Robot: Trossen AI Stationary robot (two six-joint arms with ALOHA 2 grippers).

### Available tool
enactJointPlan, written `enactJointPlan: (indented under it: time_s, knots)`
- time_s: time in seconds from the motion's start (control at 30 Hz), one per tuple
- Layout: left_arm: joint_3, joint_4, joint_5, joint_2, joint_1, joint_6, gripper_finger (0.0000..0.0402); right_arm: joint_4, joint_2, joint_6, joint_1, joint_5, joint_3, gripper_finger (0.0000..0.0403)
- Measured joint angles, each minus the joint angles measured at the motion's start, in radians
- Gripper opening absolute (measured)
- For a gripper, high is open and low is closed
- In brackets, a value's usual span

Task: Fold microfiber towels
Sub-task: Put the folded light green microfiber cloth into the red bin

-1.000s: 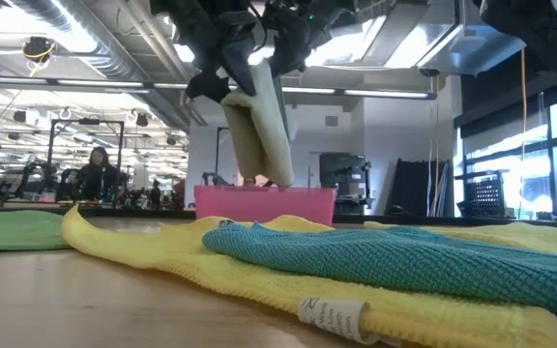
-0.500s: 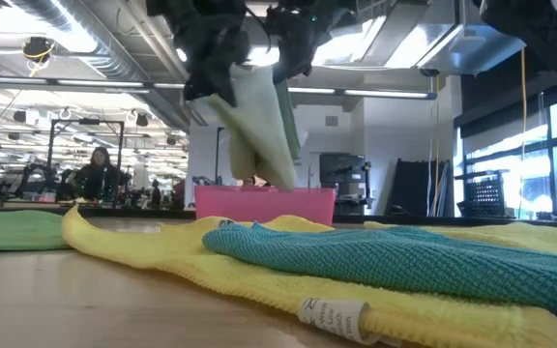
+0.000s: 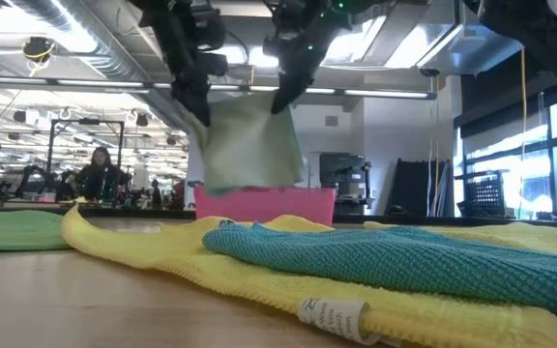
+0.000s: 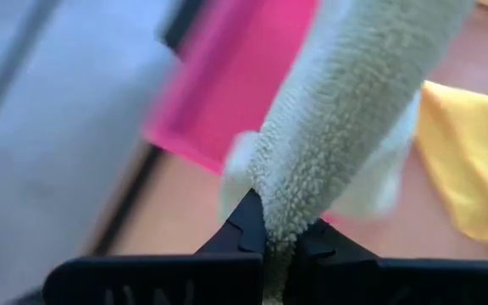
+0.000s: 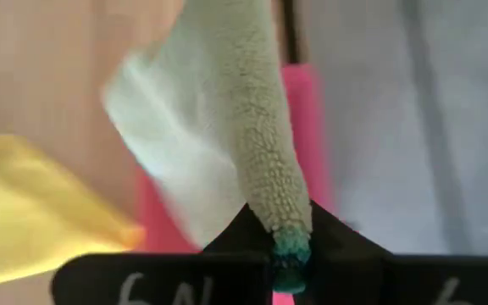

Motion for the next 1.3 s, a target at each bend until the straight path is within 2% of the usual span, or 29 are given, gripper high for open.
enactJointPlan:
  time_s: [0.07, 0.17, 0.33, 0.53, 0.67, 0.83, 1.0, 1.17, 1.3]
  knots:
    - [0.019, 0.026, -0.045, 0.000, 0.034, 0.034, 0.0001, 0.081, -0.001, -0.069, -0.007, 0.043, -0.018, 0.0013]
    - [0.048, 0.042, -0.076, 0.000, 0.073, 0.084, 0.0001, 0.137, -0.001, -0.102, -0.025, 0.048, -0.019, 0.0013]
    - [0.051, 0.027, -0.061, 0.001, 0.088, 0.098, 0.0000, 0.091, -0.001, -0.105, -0.041, 0.018, -0.018, 0.0013]
    - [0.001, 0.003, -0.018, 0.001, 0.000, 0.030, 0.0000, 0.033, 0.001, -0.083, -0.052, -0.170, -0.097, 0.0013]
    - [-0.105, 0.031, 0.006, 0.001, -0.097, -0.015, 0.0000, 0.021, 0.003, -0.036, -0.037, -0.211, -0.216, 0.0013]
    - [-0.212, 0.036, 0.057, 0.001, -0.194, -0.075, 0.0000, 0.023, 0.004, -0.022, -0.018, -0.370, -0.317, 0.0013]
    - [-0.260, 0.092, 0.019, 0.001, -0.209, -0.062, 0.0000, 0.047, 0.004, -0.007, -0.007, -0.368, -0.342, 0.0013]
    - [-0.272, 0.224, -0.021, 0.001, -0.156, -0.052, 0.0000, 0.078, 0.004, -0.003, -0.014, -0.251, -0.344, 0.0013]
    - [-0.272, 0.282, -0.016, 0.007, -0.108, -0.004, 0.0000, 0.098, 0.004, -0.005, -0.033, -0.236, -0.344, 0.0013]
